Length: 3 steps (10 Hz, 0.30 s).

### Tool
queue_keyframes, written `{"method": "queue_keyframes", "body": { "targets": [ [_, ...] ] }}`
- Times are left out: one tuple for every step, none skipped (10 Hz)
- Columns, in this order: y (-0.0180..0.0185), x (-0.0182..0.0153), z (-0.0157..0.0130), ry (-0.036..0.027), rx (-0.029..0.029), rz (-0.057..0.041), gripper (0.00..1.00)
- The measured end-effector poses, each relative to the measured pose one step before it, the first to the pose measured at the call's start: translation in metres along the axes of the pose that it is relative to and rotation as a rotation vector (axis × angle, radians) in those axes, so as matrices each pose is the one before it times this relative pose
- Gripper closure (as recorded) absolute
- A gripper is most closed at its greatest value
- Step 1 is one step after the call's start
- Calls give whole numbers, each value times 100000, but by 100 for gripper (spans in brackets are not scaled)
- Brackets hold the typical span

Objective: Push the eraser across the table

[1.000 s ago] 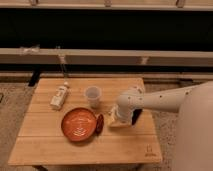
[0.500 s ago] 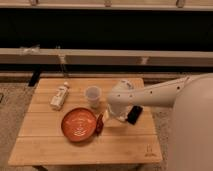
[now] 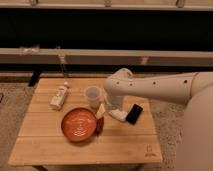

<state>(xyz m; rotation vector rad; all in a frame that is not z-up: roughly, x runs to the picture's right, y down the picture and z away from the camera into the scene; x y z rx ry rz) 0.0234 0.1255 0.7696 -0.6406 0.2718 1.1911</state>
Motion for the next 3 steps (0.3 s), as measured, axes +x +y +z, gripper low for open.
{"method": "queue_keyframes", "body": {
  "targets": [
    [55,-18,-19,81,-137,-243,20],
    [22,-1,7,6,-24,-28,20],
    [4,-8,-14,-28,-2,-1,20]
  ]
}}
